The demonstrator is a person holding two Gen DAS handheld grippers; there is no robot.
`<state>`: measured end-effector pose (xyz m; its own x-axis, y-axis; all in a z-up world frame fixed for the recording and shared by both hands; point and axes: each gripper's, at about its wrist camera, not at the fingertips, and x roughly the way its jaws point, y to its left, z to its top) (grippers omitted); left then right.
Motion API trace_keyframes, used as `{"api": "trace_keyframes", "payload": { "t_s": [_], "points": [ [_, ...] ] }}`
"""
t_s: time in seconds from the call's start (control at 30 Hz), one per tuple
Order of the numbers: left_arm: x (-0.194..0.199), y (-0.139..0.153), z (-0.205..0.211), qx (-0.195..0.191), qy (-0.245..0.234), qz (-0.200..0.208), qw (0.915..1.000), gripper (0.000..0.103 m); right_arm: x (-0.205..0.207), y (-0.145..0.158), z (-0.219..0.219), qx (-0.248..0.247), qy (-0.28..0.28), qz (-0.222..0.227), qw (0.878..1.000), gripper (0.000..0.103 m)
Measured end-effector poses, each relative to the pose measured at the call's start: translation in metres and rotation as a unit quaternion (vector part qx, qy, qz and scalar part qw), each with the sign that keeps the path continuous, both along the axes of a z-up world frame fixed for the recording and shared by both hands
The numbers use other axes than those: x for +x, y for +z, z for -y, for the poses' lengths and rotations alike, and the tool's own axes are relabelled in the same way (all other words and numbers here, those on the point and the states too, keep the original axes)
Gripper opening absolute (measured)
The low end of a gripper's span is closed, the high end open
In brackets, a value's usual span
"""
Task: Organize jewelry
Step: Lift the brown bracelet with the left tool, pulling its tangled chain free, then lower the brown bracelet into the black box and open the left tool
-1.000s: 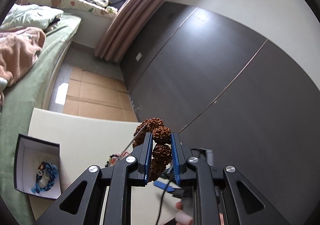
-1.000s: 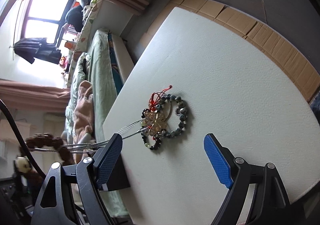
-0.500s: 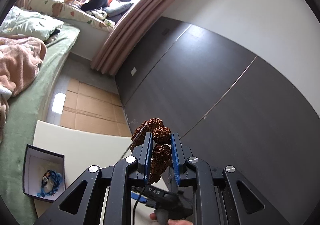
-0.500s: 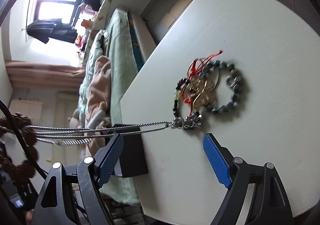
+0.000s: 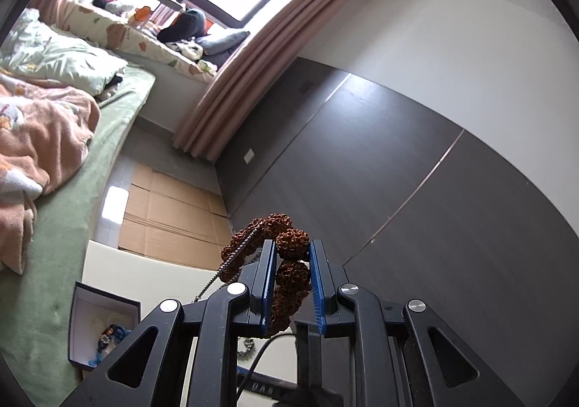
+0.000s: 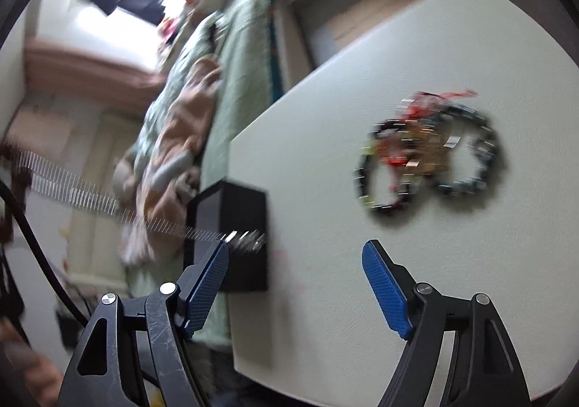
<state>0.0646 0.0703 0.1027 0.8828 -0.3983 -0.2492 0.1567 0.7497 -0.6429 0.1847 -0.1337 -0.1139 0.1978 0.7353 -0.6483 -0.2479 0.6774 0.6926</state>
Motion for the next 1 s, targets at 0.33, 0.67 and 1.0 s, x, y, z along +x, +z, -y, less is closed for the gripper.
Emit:
{"api": "trace_keyframes", "payload": {
  "t_s": [0.33,0.67,1.0],
  "points": [
    [-0.013,0.014,-0.008,-0.041,-0.009,0.021,0.9989,0.019,-0.012,0.023,-0.039,0.023,0.008,0.106,0.994,0.078],
    [-0.032,0.023,-0.043,-0.047,0.043,0.039,0.9972,0.019,-0.005,0.0,-0.074,0.041,-0.006,0.075,0.996,0.007],
    [-0.054,0.028,-0.09,-0.075,0.095,0.052,0.9912,0.019,-0.012,0.022,-0.086,0.098,0.016,0.094,0.991,0.007]
  ]
}}
